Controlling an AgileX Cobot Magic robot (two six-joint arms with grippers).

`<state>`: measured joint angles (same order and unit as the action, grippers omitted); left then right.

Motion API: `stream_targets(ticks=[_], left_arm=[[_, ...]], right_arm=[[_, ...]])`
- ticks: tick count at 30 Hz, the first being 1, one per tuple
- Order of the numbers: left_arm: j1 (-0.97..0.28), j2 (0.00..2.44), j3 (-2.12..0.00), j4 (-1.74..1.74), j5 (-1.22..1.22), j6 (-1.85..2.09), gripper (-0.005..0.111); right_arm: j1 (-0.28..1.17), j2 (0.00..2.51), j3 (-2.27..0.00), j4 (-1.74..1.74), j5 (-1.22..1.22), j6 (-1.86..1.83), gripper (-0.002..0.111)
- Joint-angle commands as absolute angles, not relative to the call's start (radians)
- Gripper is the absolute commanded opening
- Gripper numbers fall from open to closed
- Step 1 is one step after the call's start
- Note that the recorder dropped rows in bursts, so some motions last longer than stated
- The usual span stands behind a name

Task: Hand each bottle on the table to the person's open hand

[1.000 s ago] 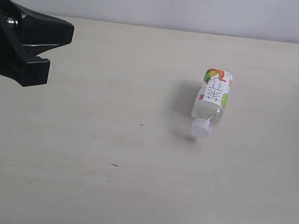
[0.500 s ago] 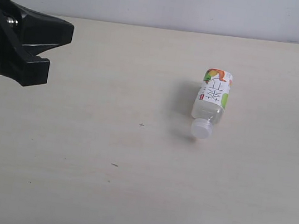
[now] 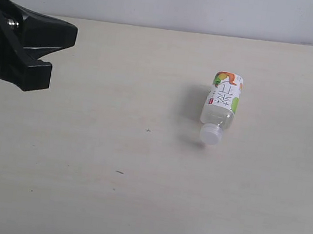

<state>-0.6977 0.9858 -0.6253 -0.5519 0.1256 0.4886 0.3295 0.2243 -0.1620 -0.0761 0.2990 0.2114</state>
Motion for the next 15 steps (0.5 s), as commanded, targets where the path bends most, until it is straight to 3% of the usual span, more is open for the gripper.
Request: stream_targets(ticks=[1, 15], left_arm=[[-0.698, 0.978, -0.621, -0.558, 0.125, 0.493, 0.001], [-0.698, 0.978, -0.621, -0.558, 0.125, 0.493, 0.001]], right_arm=[[0.326, 0.221, -0.157, -0.077, 0.247, 0.212, 0.0], [0.326, 0.221, -0.157, -0.007, 0.185, 0.212, 0.0]])
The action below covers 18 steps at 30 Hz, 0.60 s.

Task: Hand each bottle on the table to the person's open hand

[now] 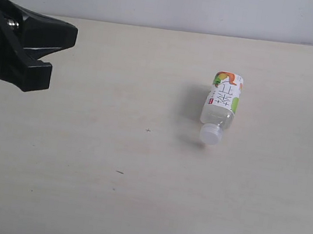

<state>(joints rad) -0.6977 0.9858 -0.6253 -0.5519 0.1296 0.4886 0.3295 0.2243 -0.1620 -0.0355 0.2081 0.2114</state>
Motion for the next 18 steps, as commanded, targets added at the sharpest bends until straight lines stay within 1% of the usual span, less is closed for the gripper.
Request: stream_targets(ticks=[1, 13, 18], left_arm=[[-0.698, 0.978, -0.621, -0.558, 0.125, 0.493, 0.001], [-0.698, 0.978, -0.621, -0.558, 0.125, 0.493, 0.001], [-0.698, 0.978, -0.621, -0.558, 0.125, 0.493, 0.001]], right_arm=[[0.326, 0.221, -0.157, 0.01, 0.185, 0.212, 0.0], [0.326, 0.221, -0.157, 0.055, 0.185, 0.212, 0.0], [0.326, 0.221, -0.157, 0.055, 0.148, 0.212, 0.0]])
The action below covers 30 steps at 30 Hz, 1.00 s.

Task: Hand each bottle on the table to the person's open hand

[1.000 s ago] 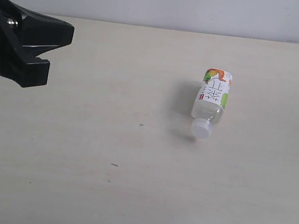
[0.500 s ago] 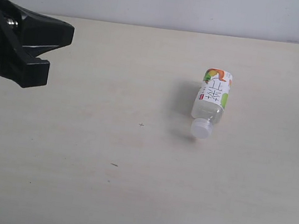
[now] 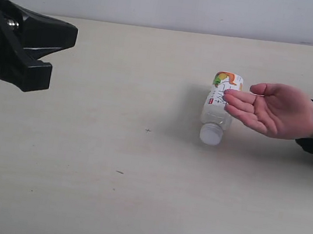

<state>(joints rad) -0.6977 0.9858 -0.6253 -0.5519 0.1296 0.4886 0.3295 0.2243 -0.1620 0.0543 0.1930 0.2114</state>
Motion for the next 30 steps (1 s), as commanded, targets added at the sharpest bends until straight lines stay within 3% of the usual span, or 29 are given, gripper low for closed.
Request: stream_targets(ticks=[1, 16, 30], left_arm=[[-0.698, 0.978, -0.621, -0.558, 0.125, 0.493, 0.001], [-0.698, 0.978, -0.621, -0.558, 0.125, 0.493, 0.001], [-0.698, 0.978, -0.621, -0.558, 0.125, 0.493, 0.001]], right_arm=[[0.326, 0.221, -0.157, 0.055, 0.135, 0.214, 0.0], [0.326, 0.313, -0.167, 0.166, -0.041, 0.267, 0.0], [0.326, 0.71, -0.448, 0.166, 0.192, 0.264, 0.0]])
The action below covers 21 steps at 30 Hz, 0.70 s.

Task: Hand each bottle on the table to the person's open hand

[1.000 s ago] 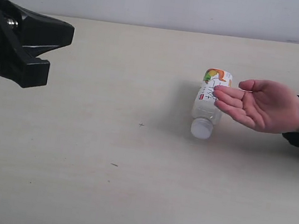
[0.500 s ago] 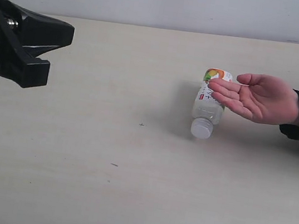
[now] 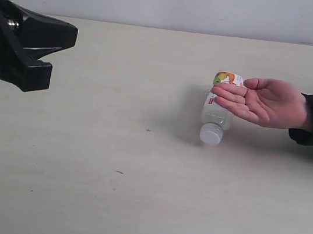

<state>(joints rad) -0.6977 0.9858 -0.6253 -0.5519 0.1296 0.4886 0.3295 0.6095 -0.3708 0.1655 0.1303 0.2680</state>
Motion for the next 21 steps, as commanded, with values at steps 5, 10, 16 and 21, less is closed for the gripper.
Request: stream_targets(ticks=[5, 10, 16, 21], left_arm=[[-0.698, 0.978, -0.621, -0.558, 0.125, 0.493, 0.001], [-0.698, 0.978, -0.621, -0.558, 0.125, 0.493, 0.001], [-0.698, 0.978, -0.621, -0.558, 0.125, 0.493, 0.001], [-0.698, 0.978, -0.621, -0.558, 0.125, 0.493, 0.001]], right_arm=[[0.326, 0.862, -0.616, 0.166, 0.322, 0.245, 0.0], [0.326, 1.026, -0.827, 0.166, 0.503, 0.208, 0.0], [0.339, 1.258, -1.086, 0.17, 0.671, 0.177, 0.0], [0.388, 1.487, -1.3, 0.144, 0.838, 0.211, 0.0]])
